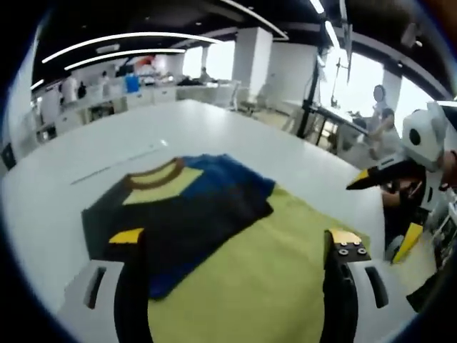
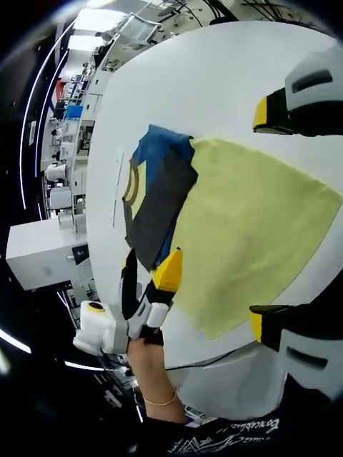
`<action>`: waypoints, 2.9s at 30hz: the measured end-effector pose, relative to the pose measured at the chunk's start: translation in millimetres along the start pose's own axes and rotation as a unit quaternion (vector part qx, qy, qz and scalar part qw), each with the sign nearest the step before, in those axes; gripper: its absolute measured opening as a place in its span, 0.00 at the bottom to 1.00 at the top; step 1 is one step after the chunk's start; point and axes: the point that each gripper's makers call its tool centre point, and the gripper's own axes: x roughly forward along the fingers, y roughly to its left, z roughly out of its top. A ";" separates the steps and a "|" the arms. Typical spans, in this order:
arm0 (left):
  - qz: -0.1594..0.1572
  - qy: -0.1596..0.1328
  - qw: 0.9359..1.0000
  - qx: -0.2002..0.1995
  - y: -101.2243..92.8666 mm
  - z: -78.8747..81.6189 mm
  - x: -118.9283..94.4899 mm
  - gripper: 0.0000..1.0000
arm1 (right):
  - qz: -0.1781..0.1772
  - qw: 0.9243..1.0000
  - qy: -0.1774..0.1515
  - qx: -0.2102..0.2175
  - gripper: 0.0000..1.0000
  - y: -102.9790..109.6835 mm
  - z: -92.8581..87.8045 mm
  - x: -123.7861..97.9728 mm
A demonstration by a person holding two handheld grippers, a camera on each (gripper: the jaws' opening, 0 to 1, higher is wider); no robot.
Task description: Fold the garment on the visible template until the final outline fits inside the template.
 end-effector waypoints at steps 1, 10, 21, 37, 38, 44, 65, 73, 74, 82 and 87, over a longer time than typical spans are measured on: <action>-0.001 0.002 1.000 -0.003 0.6 -3.5 -5.0 0.99 | 0.000 1.000 0.001 0.000 0.99 0.3 -0.4 0.5; 0.017 0.027 0.999 -0.021 13.5 -36.6 -36.4 0.99 | 0.001 1.000 0.014 0.006 0.99 -1.9 -12.1 3.9; 0.034 0.044 0.998 -0.041 25.0 -61.6 -72.7 0.98 | 0.005 0.999 0.029 0.012 0.99 1.5 -25.5 9.7; 0.058 0.095 0.992 -0.054 22.6 -119.5 -118.0 0.88 | -0.002 0.999 0.034 0.033 0.95 2.0 -41.9 6.2; 0.059 0.095 0.992 -0.057 21.9 -121.7 -120.1 0.88 | -0.004 0.999 0.035 0.034 0.95 1.5 -44.0 6.0; 0.063 0.106 0.990 -0.064 20.1 -135.9 -130.0 0.83 | -0.010 0.998 0.044 0.036 0.91 0.4 -53.9 4.6; 0.097 0.144 0.977 -0.120 17.4 -175.4 -153.7 0.43 | -0.049 0.995 0.071 0.054 0.61 -12.5 -86.1 2.2; 0.105 0.147 0.975 -0.132 11.5 -181.3 -155.6 0.31 | -0.069 0.993 0.076 0.062 0.45 -19.4 -92.4 0.4; 0.105 0.148 0.975 -0.131 10.7 -181.8 -155.7 0.29 | -0.071 0.993 0.075 0.065 0.42 -20.4 -92.6 0.0; 0.116 0.170 0.973 -0.103 9.6 -185.3 -157.2 0.21 | -0.077 0.990 0.080 0.082 0.21 -21.6 -96.6 -2.4; 0.133 0.175 0.970 -0.103 13.5 -186.6 -159.0 0.17 | -0.085 0.988 0.087 0.092 0.11 -24.1 -99.2 -4.0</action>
